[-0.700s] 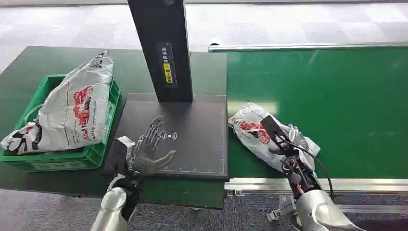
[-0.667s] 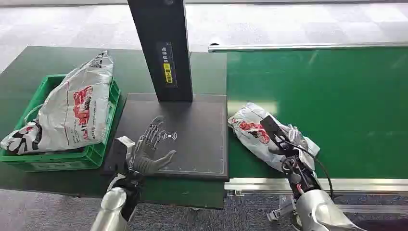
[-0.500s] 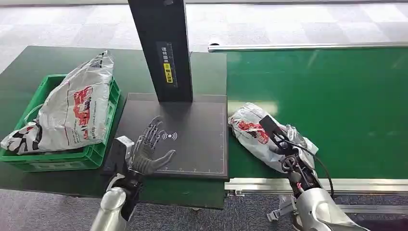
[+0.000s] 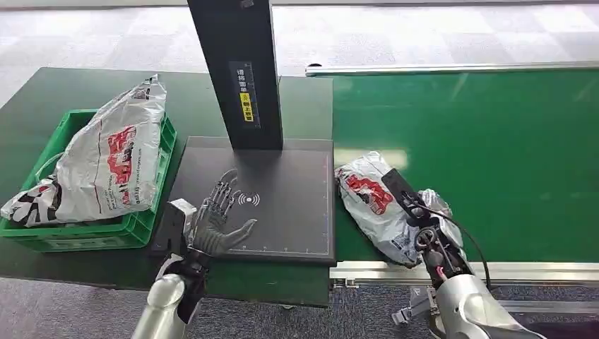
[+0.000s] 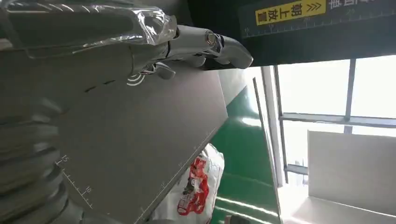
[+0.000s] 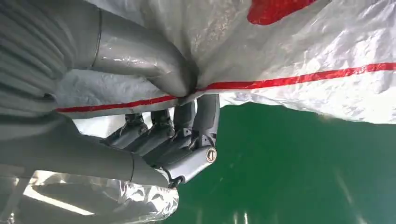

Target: Moved the parcel from conveyor to table for the left to box.

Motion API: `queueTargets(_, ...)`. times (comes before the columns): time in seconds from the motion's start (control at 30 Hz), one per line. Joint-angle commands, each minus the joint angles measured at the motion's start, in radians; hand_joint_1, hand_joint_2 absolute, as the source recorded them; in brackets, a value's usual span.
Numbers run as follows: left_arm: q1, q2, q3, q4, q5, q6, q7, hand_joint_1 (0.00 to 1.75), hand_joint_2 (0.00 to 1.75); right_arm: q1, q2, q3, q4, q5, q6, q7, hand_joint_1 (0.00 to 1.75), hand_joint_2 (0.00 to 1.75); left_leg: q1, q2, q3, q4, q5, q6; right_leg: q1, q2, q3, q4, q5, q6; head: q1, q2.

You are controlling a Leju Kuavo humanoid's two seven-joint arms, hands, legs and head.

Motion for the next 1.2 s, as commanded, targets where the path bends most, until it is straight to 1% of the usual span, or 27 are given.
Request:
queueTargets(0.03,-0.015,0.0,0.021,0.048,0.006,0.014,-0.005,0.0,1.75,-0.028,0.006,-0.038,0.051,0.01,0.02,-0.026,1.75,1.75,0.0,0.0,0.002,-0.001,0.0,0.001,0.0,0.0,0.002,-0.001,0.0,0.0,0.0,0.0)
queueTargets(0.17,-0.017,0.001,0.026,0.048,0.009,0.015,-0.006,0.0,1.75,-0.03,0.006,-0.04,0.056,0.012,0.032,-0.026,1.75,1.75,0.0,0.0,0.002,-0.001,-0.001,0.001,0.0,0.0,0.002,-0.001,-0.001,0.0,0.0,0.0)
queueTargets(0.23,-0.015,0.004,0.028,0.044,0.014,0.015,-0.006,0.0,1.75,-0.033,0.01,-0.039,0.055,0.02,0.049,-0.036,1.75,1.75,0.0,0.0,0.003,-0.001,0.0,0.001,0.0,0.0,0.002,-0.001,0.0,0.0,0.0,0.0)
queueTargets(0.27,-0.011,0.007,0.028,0.038,0.014,0.016,-0.006,0.0,1.75,-0.033,0.017,-0.043,0.047,0.019,0.041,-0.057,1.75,1.75,0.0,0.0,0.002,-0.001,0.0,0.0,0.0,0.001,0.002,-0.001,0.0,0.0,0.0,0.0)
queueTargets(0.33,0.018,0.014,0.037,0.001,0.02,0.023,-0.013,0.0,1.75,-0.036,0.042,-0.058,0.02,0.002,0.007,-0.12,1.75,1.75,0.0,0.001,0.002,-0.001,-0.001,0.0,0.0,0.001,0.002,-0.001,0.0,0.0,0.0,0.0)
queueTargets(0.4,0.073,0.04,0.044,-0.06,0.04,0.04,-0.028,0.0,1.75,-0.021,0.091,-0.093,-0.061,-0.057,-0.046,-0.252,1.75,1.75,-0.001,0.004,0.003,-0.001,-0.001,0.0,-0.001,0.004,0.001,-0.001,0.0,0.0,0.0,0.0)
queueTargets(0.43,0.086,0.046,0.051,-0.07,0.049,0.043,-0.034,0.0,1.75,-0.022,0.108,-0.101,-0.087,-0.079,-0.055,-0.287,1.75,1.75,-0.001,0.006,0.002,-0.001,-0.002,0.0,-0.001,0.006,0.001,-0.001,0.0,0.0,0.0,0.0)
queueTargets(0.47,0.094,0.05,0.057,-0.077,0.057,0.046,-0.039,0.0,1.75,-0.013,0.133,-0.116,-0.158,-0.13,-0.088,-0.359,1.75,1.75,-0.001,0.006,0.001,-0.001,-0.001,0.0,-0.001,0.006,0.0,0.0,0.0,0.0,0.0,0.0)
queueTargets(0.53,0.094,0.05,0.055,-0.071,0.062,0.048,-0.045,0.0,1.75,0.0,0.151,-0.123,-0.234,-0.176,-0.131,-0.415,1.75,1.75,-0.001,0.009,0.002,-0.001,-0.002,0.0,-0.001,0.009,0.0,0.0,0.0,-0.001,0.0,0.0)
queueTargets(0.57,0.099,0.049,0.051,-0.071,0.063,0.052,-0.052,0.0,1.75,0.019,0.169,-0.14,-0.304,-0.226,-0.17,-0.463,1.75,1.75,0.0,0.008,0.003,-0.001,-0.002,0.0,0.0,0.008,0.0,0.0,-0.001,-0.001,0.0,0.0)
queueTargets(0.6,0.103,0.048,0.047,-0.073,0.064,0.058,-0.06,0.0,1.75,0.04,0.179,-0.147,-0.363,-0.273,-0.181,-0.498,1.75,1.75,0.0,0.004,0.001,-0.001,-0.001,0.0,0.0,0.005,-0.001,0.0,-0.001,-0.001,0.0,0.0)
queueTargets(0.63,0.1,0.047,0.045,-0.069,0.066,0.063,-0.066,0.0,1.75,0.056,0.188,-0.156,-0.41,-0.326,-0.196,-0.544,1.75,1.75,0.0,0.002,0.0,-0.001,-0.001,0.0,0.0,0.003,-0.001,0.0,-0.001,-0.001,0.0,0.0)
queueTargets(0.67,0.096,0.045,0.044,-0.065,0.071,0.07,-0.072,0.0,1.75,0.063,0.187,-0.148,-0.433,-0.35,-0.214,-0.574,1.75,1.75,0.0,0.002,0.001,-0.001,-0.001,0.0,0.0,0.003,0.0,0.0,-0.001,0.0,0.0,0.0)
queueTargets(0.73,0.065,0.046,0.032,-0.033,0.085,0.084,-0.088,0.0,1.75,0.065,0.191,-0.139,-0.483,-0.45,-0.242,-0.656,1.75,1.75,0.0,0.001,0.0,-0.001,0.0,0.0,0.0,0.001,-0.001,0.0,-0.001,0.0,0.0,0.0)
queueTargets(0.8,0.047,0.044,0.028,-0.02,0.087,0.093,-0.095,0.0,1.75,0.06,0.185,-0.127,-0.496,-0.464,-0.24,-0.661,1.75,1.75,0.0,0.0,0.0,-0.001,0.0,0.001,0.0,0.001,0.0,0.0,-0.001,0.0,0.0,0.0)
queueTargets(0.93,0.046,0.046,0.026,-0.019,0.088,0.094,-0.096,0.0,1.75,0.059,0.183,-0.125,-0.491,-0.469,-0.24,-0.659,1.75,1.75,-0.001,0.001,0.0,-0.001,0.0,0.0,0.0,0.001,0.0,0.0,0.0,0.0,0.0,0.0)
queueTargets(0.97,0.044,0.041,0.027,-0.022,0.104,0.105,-0.115,0.0,1.75,0.064,0.19,-0.136,-0.511,-0.514,-0.291,-0.725,1.75,1.75,0.0,0.0,0.001,-0.001,0.0,0.0,0.0,0.0,0.001,-0.001,-0.001,0.0,0.0,0.0)
queueTargets(1.07,0.025,0.028,0.009,-0.014,0.126,0.131,-0.129,0.0,1.75,0.075,0.174,-0.127,-0.56,-0.565,-0.366,-0.788,1.75,1.75,-0.001,-0.001,0.0,-0.001,0.0,0.0,-0.001,-0.001,0.0,0.0,-0.001,0.0,0.0,0.0)
queueTargets(1.13,0.016,0.022,-0.014,-0.01,0.143,0.154,-0.13,0.0,1.75,0.125,0.166,-0.129,-0.665,-0.627,-0.403,-0.826,1.75,1.75,-0.001,-0.003,-0.001,0.0,0.0,0.0,-0.001,-0.002,-0.001,0.0,-0.001,0.0,0.0,0.0)
queueTargets(1.17,0.011,0.025,-0.02,-0.007,0.144,0.158,-0.13,0.0,1.75,0.136,0.165,-0.129,-0.689,-0.645,-0.411,-0.845,1.75,1.75,0.0,-0.005,0.0,-0.001,0.0,0.0,0.0,-0.004,0.001,0.0,-0.002,0.0,0.0,0.0)
queueTargets(1.2,0.001,0.029,-0.026,0.006,0.151,0.162,-0.134,0.0,1.75,0.15,0.159,-0.122,-0.723,-0.658,-0.44,-0.875,1.75,1.75,0.0,-0.004,0.0,-0.001,0.0,0.0,0.0,-0.004,0.001,-0.001,-0.002,0.0,0.0,0.0)
